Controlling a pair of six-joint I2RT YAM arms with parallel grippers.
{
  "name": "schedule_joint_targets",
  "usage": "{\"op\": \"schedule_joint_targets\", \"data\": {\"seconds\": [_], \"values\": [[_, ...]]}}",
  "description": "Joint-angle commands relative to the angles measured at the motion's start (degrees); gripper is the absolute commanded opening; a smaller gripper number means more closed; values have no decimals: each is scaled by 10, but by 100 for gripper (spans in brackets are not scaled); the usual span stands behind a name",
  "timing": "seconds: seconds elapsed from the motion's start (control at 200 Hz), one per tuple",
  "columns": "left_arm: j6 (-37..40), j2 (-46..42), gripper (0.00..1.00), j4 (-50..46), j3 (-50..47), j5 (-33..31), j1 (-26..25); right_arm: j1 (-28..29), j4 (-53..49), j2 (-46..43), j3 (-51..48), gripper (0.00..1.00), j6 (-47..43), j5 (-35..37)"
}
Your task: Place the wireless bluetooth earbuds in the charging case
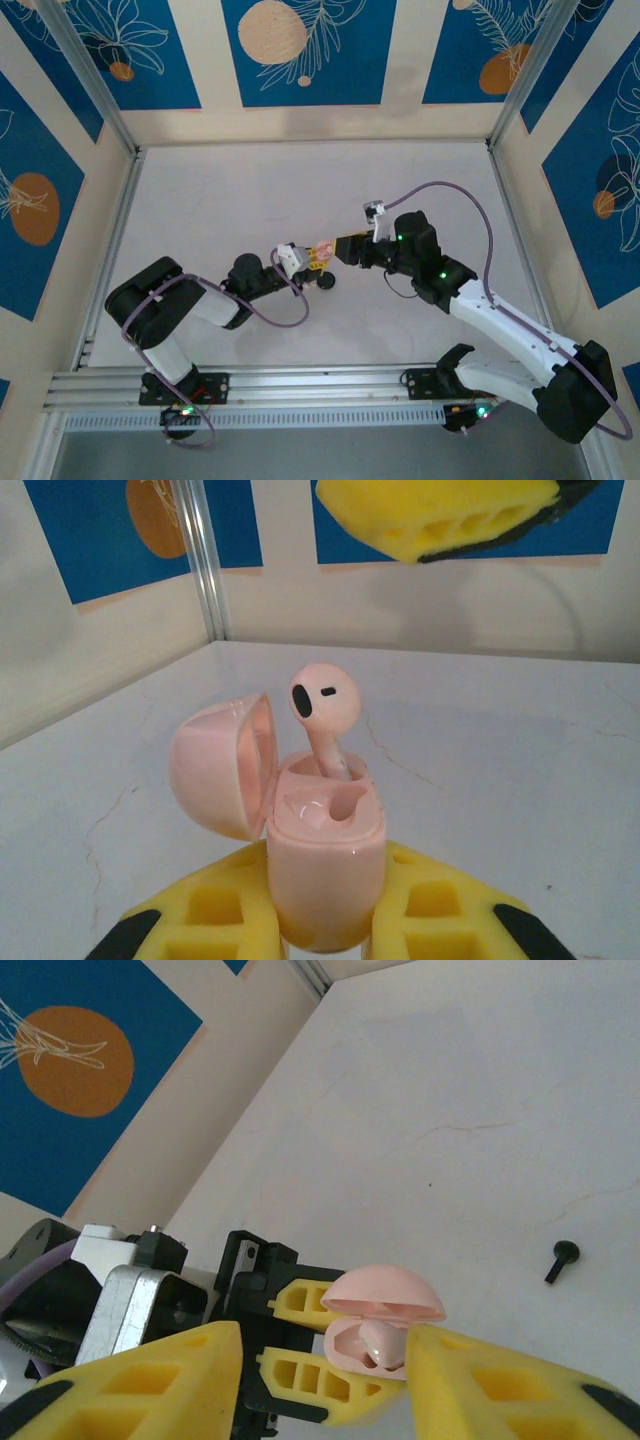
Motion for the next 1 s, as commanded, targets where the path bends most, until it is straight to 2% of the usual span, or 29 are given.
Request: {"op": "schedule_joint_targets", "data": {"seconds": [0.0, 0.36, 0.56, 0.995], "values": [[0, -14, 13, 30, -3, 8, -6, -11, -22, 7, 18, 42, -7, -44], [0, -14, 13, 30, -2, 8, -6, -19, -25, 60, 35, 38, -17, -75], [0, -15, 13, 30, -2, 8, -6, -22, -17, 68, 36, 33, -16, -83], [-1, -12, 13, 30, 1, 12, -6, -26, -17, 82, 45, 30, -23, -84]]}}
